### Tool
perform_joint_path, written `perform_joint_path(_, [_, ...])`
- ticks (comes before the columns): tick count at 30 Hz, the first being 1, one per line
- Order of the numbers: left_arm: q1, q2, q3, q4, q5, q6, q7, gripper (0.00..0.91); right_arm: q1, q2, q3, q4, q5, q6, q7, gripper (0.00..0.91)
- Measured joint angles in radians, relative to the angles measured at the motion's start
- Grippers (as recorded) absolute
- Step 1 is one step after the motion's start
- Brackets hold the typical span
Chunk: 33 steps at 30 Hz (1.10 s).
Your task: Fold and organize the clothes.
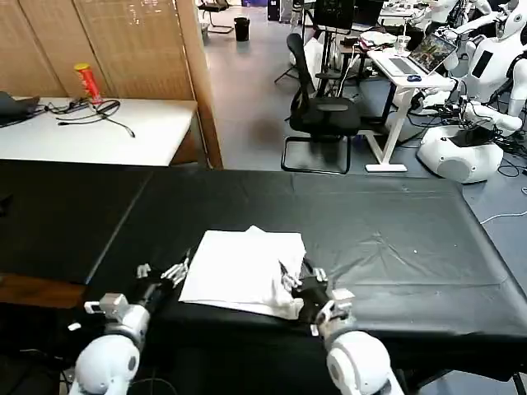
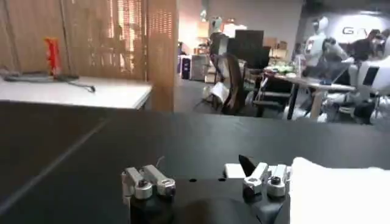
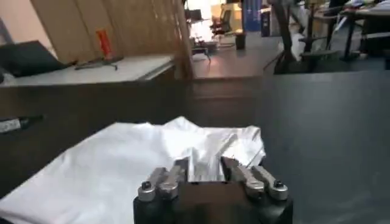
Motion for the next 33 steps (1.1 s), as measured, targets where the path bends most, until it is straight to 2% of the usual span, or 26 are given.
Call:
perform_joint_path(6, [-0.012, -0.012, 0.020, 0.029, -0.094, 0.013, 0.034, 0.878, -0.068, -0.002, 0.053, 0.069, 0.004, 0.008, 0.000, 0.878])
perform_joint_path(14, [-0.040, -0.012, 0.021, 0.076, -0.241, 0.058, 0.038, 0.858, -0.103, 0.008, 0.066, 0.111, -0.002, 0.008, 0.002, 0.878])
perform_joint_path(18, [-0.051, -0.012, 0.020, 0.098, -0.293, 0.072, 0.036, 0.712, -0.115, 0.011, 0.071, 0.120, -0.006, 0.008, 0.002, 0.878])
perform_joint_path(22, [-0.062, -0.014, 0.027, 0.114, -0.302, 0.079, 0.036, 0.644, -0.125, 0.016, 0.075, 0.130, -0.008, 0.009, 0.002, 0.878])
perform_joint_path(23, [-0.066, -0.015, 0.029, 0.117, -0.305, 0.080, 0.036, 0.536, -0.126, 0.016, 0.076, 0.132, -0.009, 0.010, 0.002, 0.878])
perform_joint_path(24, [-0.068, -0.016, 0.030, 0.120, -0.310, 0.083, 0.036, 0.371, -0.127, 0.017, 0.078, 0.134, -0.009, 0.010, 0.002, 0.878])
perform_joint_path(28, [-0.080, -0.017, 0.031, 0.133, -0.335, 0.097, 0.033, 0.000, -0.133, 0.017, 0.084, 0.140, -0.009, 0.011, 0.002, 0.878])
perform_joint_path(33, [-0.090, -0.020, 0.024, 0.143, -0.398, 0.124, 0.028, 0.000, -0.136, 0.021, 0.085, 0.141, -0.010, 0.013, 0.004, 0.878])
